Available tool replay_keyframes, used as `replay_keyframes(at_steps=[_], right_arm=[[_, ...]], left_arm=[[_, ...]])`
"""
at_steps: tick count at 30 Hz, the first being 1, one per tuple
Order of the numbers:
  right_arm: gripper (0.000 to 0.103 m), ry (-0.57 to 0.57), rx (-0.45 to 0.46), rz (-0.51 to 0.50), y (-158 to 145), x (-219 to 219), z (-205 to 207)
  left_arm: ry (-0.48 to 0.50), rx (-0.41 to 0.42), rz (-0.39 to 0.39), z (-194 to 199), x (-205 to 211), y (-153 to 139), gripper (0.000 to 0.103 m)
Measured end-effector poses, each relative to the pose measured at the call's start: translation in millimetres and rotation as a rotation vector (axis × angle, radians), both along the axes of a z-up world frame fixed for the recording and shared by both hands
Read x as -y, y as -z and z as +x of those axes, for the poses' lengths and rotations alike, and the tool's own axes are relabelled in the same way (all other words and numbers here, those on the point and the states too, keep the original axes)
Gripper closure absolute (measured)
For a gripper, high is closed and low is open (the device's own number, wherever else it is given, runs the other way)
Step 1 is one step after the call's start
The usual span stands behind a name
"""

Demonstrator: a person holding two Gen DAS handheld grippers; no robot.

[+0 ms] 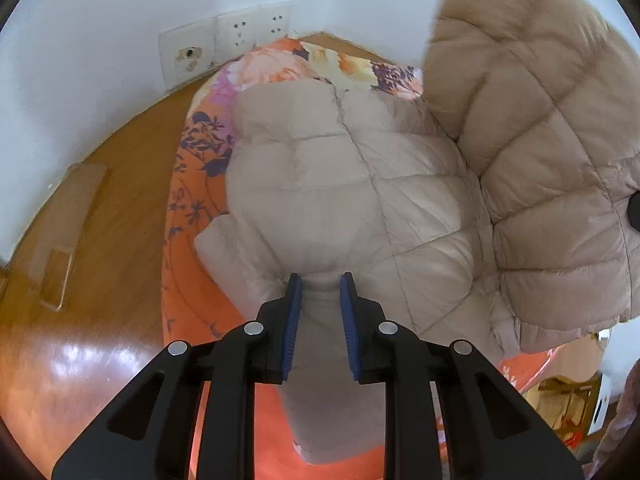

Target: Fold large clothes

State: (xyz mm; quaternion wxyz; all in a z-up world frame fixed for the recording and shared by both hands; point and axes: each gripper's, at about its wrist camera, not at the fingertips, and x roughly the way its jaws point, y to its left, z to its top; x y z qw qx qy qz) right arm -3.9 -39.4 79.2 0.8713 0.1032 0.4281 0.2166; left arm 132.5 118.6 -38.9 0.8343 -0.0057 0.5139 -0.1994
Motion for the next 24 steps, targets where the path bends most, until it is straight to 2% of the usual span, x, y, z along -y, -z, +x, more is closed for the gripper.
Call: replay_keyframes(at_steps=[7,11,16,21,24], right_arm=[[0.09,-0.036,-0.046,-0.083,26.4,-56.1,11.7],[0.089,-0.04,-0.112,-0.092,50.9,-77.6,22.4],[0.087,-0.042,-0.166,-0.101,69.8,-93.8,30.8],[0.085,-0.041,-0.232,-0.106,90.7,-105.3,42.1],[0.083,-0.05,-0.243,-0.142,99.4,-116.6,44.3]], left_arm=[[0.056,-0.009,-0.043,1.5,-9.9,-1.5,0.08],[0.07,-0.004,-0.057,7.0,-23.2,-3.3,0.08],[0.013,-0.02,-0.073,3.9,-53.5,-6.3,0.068],[-0.03,-0.018,-0.092,-1.8,-82.6,-9.2,0.068],[-0.041,-0.005,-0.092,-2.8,-91.7,-10.2,0.067]])
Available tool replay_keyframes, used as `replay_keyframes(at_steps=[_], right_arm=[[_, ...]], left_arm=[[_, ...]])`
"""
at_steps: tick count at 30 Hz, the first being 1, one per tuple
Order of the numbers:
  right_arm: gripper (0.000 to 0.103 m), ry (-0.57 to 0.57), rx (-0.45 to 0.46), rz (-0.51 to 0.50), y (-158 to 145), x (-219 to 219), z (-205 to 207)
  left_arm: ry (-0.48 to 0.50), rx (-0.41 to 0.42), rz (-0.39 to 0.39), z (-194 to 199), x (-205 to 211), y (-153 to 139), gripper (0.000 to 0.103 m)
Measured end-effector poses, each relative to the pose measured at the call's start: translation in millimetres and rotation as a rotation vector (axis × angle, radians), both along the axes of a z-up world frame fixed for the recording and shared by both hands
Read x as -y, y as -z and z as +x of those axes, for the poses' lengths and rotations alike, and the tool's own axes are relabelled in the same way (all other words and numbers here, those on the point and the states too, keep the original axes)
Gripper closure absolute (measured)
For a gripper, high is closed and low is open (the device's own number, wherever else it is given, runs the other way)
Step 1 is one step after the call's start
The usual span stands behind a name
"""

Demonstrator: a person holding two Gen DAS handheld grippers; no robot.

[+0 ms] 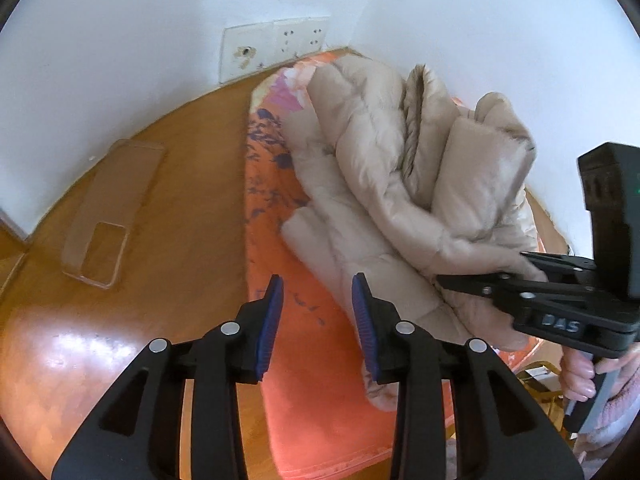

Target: Fold large clothes

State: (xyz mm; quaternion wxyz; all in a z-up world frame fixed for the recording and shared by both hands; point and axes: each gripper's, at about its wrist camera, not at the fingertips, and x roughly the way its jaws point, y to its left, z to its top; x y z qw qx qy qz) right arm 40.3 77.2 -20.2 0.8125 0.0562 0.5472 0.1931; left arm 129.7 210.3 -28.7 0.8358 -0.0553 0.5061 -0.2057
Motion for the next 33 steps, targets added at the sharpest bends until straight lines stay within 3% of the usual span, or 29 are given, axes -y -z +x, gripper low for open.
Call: replay_keyframes(at_steps=[9,12,16,25,28,33], right_arm=[[0.078,0.013,-0.024,-0.024,0.3,-14.5,4.8],[0.07,0.009,-0.008,-0.017,-11.4,-19.1,-1.2],[0.048,-0.005,0.024,0.039,-31.0,-17.2,-15.8],[0.044,-0.028,0.104,0.109,-81.9,5.6,-54.1],[0.044,-0.022,0.14,0.118,-103.1,31.7,-60.9],[0.043,0.054,0.182,0.111,-110.2,77.0,-61.9]], left_arm=[[-0.013,-0.009,-0.026,1.5,-16.3,8.1,0.066],[-0.009,0.002,-0.032,0.8,-18.6,6.4,0.065],[-0.006,0.024,-0.034,-1.7,-19.6,0.4,0.061],[-0.006,0.079,0.003,-10.5,-13.4,-24.1,0.052],[-0.011,0.101,0.007,-14.4,-9.6,-35.5,0.05],[-0.015,0.13,-0.003,-18.4,2.5,-52.1,0.038]])
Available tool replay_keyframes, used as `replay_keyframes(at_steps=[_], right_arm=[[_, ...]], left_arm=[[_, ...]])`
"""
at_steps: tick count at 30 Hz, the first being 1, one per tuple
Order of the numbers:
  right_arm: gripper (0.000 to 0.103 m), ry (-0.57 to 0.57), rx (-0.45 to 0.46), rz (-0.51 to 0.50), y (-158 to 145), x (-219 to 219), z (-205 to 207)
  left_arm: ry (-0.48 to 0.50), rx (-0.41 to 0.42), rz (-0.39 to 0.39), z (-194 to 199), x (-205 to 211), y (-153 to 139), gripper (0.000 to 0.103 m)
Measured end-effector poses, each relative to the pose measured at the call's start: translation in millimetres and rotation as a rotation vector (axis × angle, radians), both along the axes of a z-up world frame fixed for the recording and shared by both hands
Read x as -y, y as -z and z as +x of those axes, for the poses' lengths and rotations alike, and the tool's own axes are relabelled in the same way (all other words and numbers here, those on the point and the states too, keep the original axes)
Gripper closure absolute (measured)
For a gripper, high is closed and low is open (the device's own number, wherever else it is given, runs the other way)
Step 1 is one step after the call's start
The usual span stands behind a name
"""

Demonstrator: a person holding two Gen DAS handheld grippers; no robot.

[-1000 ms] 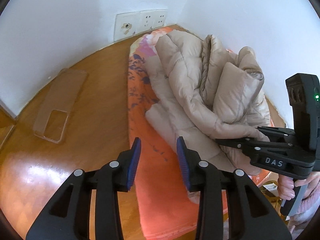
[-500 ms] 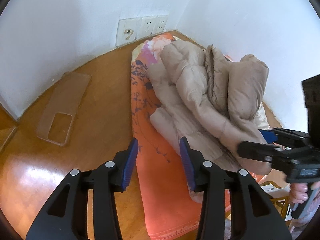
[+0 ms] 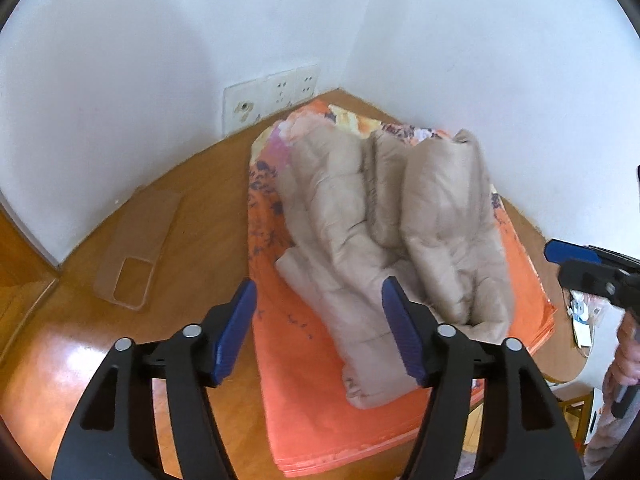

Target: Fold large clothes

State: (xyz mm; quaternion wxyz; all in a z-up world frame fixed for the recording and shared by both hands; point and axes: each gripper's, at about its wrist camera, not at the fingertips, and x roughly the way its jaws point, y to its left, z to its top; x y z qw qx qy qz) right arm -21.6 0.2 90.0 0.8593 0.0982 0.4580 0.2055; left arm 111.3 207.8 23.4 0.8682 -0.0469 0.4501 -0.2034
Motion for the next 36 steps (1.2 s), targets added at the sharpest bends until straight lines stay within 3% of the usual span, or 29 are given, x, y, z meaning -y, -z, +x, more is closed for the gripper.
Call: replay_keyframes(at_steps=[2,3,5,12,15,19,23,27,29,33,36], right_arm=[[0.043,0.044,-0.007,0.009,4.4,20.4,6.0],[0.043,0.071,-0.012,0.007,9.1,33.4,9.2],[0.043,0.126,-0.035,-0.004,22.9,55.6,20.0],[0.043,0.178,-0.133,0.012,69.3,92.7,53.5],[0.043,0.147,-0.15,0.014,81.3,87.9,65.2],[0.041,0.084,-0.16,0.025,88.6,66.3,72.4],[0.036,0.017,-0.136,-0.007,89.1,39.0,74.5],[0.029,-0.006,-0.097,-0.02,83.5,24.8,72.7],[0.022,0.012,-0.075,-0.004,81.9,31.5,65.9],[0.018,0.061,-0.097,0.017,93.7,53.0,55.4],[0.015,0.106,-0.143,0.104,112.2,71.9,53.5]], left_arm=[[0.008,-0.001,-0.02,-0.3,9.0,-6.6,0.033],[0.011,-0.004,-0.034,-0.6,13.3,-8.9,0.025],[0.03,-0.002,-0.069,0.4,24.6,-14.0,0.023],[0.062,-0.004,-0.04,17.4,76.0,-5.0,0.016],[0.045,-0.016,0.013,29.3,91.0,10.5,0.016],[-0.048,-0.044,0.142,38.2,83.8,38.2,0.016],[-0.125,-0.136,0.071,41.1,49.9,63.2,0.014],[-0.15,-0.143,0.022,39.0,31.8,74.3,0.014],[-0.154,-0.162,-0.008,36.7,26.9,80.9,0.013],[-0.15,-0.182,-0.034,37.3,22.0,89.0,0.013],[-0.122,-0.185,-0.029,40.7,21.0,92.3,0.012]])
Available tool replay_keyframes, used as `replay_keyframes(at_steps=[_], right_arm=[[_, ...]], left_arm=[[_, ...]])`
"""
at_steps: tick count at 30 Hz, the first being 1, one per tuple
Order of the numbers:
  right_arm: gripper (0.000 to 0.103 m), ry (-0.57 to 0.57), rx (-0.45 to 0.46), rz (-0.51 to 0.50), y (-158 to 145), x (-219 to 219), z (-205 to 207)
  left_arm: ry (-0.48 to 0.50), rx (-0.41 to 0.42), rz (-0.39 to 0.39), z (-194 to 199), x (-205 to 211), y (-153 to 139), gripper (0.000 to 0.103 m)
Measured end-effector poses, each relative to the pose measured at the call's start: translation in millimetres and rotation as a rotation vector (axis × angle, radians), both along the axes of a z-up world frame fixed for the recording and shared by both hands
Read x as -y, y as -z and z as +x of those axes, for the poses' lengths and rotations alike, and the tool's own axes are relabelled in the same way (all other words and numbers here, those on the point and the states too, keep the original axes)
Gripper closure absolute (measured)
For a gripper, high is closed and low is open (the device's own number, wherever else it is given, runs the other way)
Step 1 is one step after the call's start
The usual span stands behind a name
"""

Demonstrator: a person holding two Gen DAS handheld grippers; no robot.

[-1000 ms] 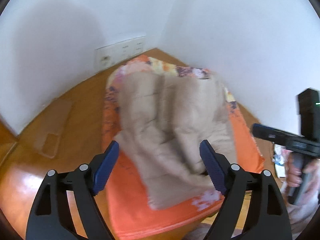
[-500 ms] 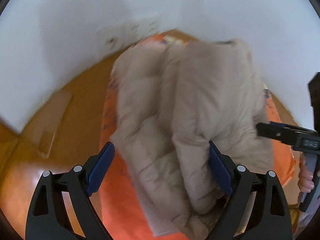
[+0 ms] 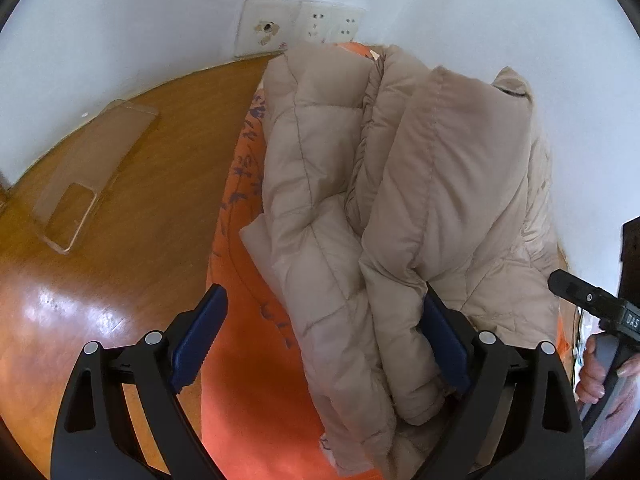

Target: Fold large clothes

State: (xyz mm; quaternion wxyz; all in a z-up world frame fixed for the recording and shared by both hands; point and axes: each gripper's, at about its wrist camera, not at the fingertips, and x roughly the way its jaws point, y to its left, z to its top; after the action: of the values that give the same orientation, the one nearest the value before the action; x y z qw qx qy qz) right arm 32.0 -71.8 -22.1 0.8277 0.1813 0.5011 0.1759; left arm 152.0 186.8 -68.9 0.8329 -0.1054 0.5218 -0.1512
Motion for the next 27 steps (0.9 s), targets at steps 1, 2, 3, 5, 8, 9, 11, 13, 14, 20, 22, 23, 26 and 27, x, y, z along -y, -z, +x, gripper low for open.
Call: replay_keyframes(at_steps=[1,2,3,5,8,9,11,13,14,20,22,23,26,27], right_arm=[[0.015,0.009,-0.012,0.034,5.9,3.1,-0.3],[0.015,0.013,-0.018,0.054,10.0,3.8,-0.7],[0.014,0.015,-0.016,0.069,15.8,3.0,-0.4],[0.014,0.01,-0.02,0.111,24.2,1.5,1.6],[0.014,0.027,-0.044,0.199,34.8,1.9,-0.5],[0.014,0.044,-0.054,0.234,39.4,2.4,-1.9],[0.014,0.064,-0.069,0.29,47.1,1.8,-6.3],[0.014,0.077,-0.07,0.329,49.7,3.2,-8.5],[0.018,0.079,-0.06,0.346,49.6,2.7,-10.2],[0.047,0.071,0.026,0.28,22.8,-1.4,-23.5],[0.05,0.056,0.07,0.246,5.3,-1.8,-26.3],[0.051,0.053,0.085,0.24,-1.3,-2.0,-29.9],[0.052,0.054,0.143,0.229,-32.1,14.9,-27.0],[0.053,0.054,0.159,0.223,-39.9,21.0,-26.3]], left_arm=[[0.007,0.0,0.007,3.7,1.4,1.1,0.012],[0.019,0.002,0.015,6.1,1.8,1.7,0.012],[0.03,0.003,0.021,6.3,1.2,1.6,0.012],[0.042,0.003,0.027,8.8,3.9,1.2,0.012],[0.056,-0.009,0.005,10.9,0.4,4.0,0.012],[0.071,-0.015,-0.009,12.9,-0.8,5.6,0.012],[0.098,-0.021,-0.032,19.6,-1.5,9.0,0.012],[0.129,-0.027,-0.083,19.6,-2.9,9.9,0.021],[0.145,-0.033,-0.125,20.0,-3.6,10.5,0.028],[0.207,-0.027,-0.281,22.0,-2.2,1.8,0.061],[0.223,-0.006,-0.279,24.8,1.6,-8.5,0.063],[0.229,0.01,-0.279,26.4,4.6,-15.1,0.063],[0.231,0.051,-0.318,31.9,15.8,-33.7,0.064],[0.233,0.064,-0.325,33.4,22.2,-38.2,0.064]])
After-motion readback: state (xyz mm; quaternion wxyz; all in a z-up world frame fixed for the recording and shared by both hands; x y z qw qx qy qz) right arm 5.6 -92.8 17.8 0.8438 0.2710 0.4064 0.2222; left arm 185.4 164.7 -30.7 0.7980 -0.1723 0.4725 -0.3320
